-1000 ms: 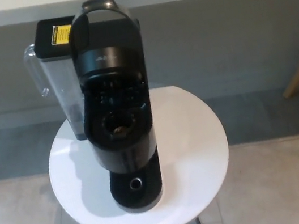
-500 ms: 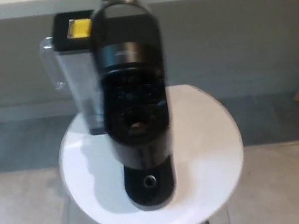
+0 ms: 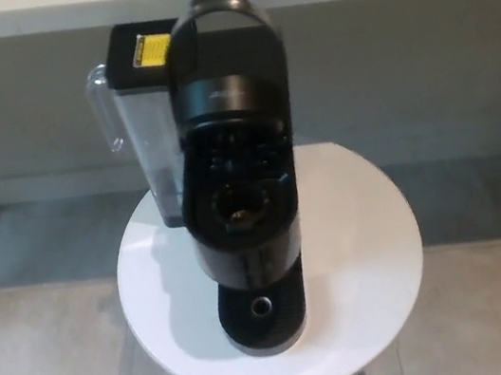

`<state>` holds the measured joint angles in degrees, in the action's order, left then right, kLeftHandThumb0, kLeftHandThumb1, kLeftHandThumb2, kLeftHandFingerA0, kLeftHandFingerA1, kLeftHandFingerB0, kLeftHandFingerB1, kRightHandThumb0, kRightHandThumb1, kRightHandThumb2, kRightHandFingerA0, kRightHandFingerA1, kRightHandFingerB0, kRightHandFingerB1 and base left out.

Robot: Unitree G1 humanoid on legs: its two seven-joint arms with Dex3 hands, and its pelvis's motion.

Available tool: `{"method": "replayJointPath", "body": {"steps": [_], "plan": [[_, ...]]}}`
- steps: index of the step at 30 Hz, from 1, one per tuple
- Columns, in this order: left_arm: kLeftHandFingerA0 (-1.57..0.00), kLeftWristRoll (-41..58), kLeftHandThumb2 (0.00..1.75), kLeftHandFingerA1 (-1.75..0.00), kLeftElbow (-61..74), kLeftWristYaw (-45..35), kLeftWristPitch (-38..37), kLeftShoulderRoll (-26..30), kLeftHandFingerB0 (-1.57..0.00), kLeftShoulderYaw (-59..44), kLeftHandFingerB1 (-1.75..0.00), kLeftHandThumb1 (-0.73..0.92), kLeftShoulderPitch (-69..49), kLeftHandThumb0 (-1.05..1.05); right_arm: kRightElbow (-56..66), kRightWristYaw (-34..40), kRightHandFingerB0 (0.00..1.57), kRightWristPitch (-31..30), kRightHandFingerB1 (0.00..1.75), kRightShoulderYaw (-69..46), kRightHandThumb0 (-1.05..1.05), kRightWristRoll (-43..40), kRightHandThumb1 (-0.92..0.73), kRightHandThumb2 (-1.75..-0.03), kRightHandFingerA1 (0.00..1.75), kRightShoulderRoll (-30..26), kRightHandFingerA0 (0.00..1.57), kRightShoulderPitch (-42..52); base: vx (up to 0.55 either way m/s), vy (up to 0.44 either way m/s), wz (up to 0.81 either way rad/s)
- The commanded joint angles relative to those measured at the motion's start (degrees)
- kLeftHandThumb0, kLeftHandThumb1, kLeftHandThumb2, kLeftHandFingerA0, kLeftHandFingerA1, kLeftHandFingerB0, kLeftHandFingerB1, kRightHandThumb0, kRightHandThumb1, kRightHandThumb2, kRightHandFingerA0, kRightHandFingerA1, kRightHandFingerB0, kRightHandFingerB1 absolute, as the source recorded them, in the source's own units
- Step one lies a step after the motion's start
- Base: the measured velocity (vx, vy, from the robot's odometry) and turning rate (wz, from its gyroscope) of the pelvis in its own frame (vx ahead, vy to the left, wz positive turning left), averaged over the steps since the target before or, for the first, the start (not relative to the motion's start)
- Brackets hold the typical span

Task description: A coffee maker is kept on a small desk and the robot walks towards it and uses its right hand to push down the lid of the coffee maker to close it

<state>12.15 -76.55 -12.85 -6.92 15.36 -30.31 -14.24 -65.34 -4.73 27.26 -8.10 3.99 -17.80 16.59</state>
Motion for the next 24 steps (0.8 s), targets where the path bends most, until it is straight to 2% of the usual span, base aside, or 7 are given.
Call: {"method": "replayJointPath", "body": {"steps": [1,7,13,14,17,20,24], "plan": [[-0.01,0.1,0.90,-0.56,0.2,0.0,-0.9,0.6,-0.05,0.4,-0.45,0.46,0.0,-0.73,0.2,0.4,0.05,0.1,0.29,-0.3,-0.85,-0.7,-0.62,-1.04,0.48,-0.8,0.13,-0.3,-0.03,-0.337,0.13],[-0.06,1.0,0.60,-0.59,0.3,0.1,-0.3,0.5,-0.03,-0.2,-0.37,0.65,0.4,-0.73,0.1,-0.4,0.05,0.5,0.25,-0.5,-0.85,-1.1,-0.81,-0.65,0.37,-1.0,0.16,-1.6,0.01,-0.005,-0.01],[-0.01,0.2,0.90,-0.55,-0.1,0.0,-0.4,0.9,-0.06,0.4,-0.44,0.46,0.8,-0.73,0.3,0.2,0.07,1.4,0.26,-0.2,-0.88,-0.5,-0.64,-1.04,0.48,-0.6,0.12,-1.4,0.03,0.243,0.04],[-0.01,0.0,0.90,-0.56,-0.1,0.2,-0.6,0.9,-0.06,0.5,-0.45,0.47,0.8,-0.73,0.2,0.0,0.06,1.3,0.25,-0.2,-0.87,-0.7,-0.82,-0.65,0.37,-0.5,0.16,-1.5,0.02,0.479,-0.34],[-0.06,0.1,0.59,-0.59,0.1,0.0,-0.8,0.9,-0.04,0.7,-0.39,0.64,0.6,-0.76,0.5,-0.7,0.07,1.5,0.27,-0.6,-0.88,-1.3,-0.63,-1.04,0.50,-0.2,0.10,-1.2,0.04,0.257,0.14],[-0.01,0.7,0.89,-0.56,0.1,-0.1,-0.8,0.7,-0.08,0.2,-0.44,0.48,0.5,-0.78,0.8,-0.6,0.06,1.1,0.23,-0.5,-0.85,-1.1,-0.82,-0.65,0.38,-0.2,0.17,-1.1,0.10,0.057,0.14],[-0.05,0.6,0.59,-0.61,0.3,-0.7,-1.2,0.9,-0.04,0.4,-0.42,0.64,0.0,-0.76,1.2,-0.6,0.00,1.6,0.26,-0.5,-0.86,-1.0,-0.64,-1.06,0.50,-0.1,0.11,-1.0,0.04,-0.013,0.04]]}}
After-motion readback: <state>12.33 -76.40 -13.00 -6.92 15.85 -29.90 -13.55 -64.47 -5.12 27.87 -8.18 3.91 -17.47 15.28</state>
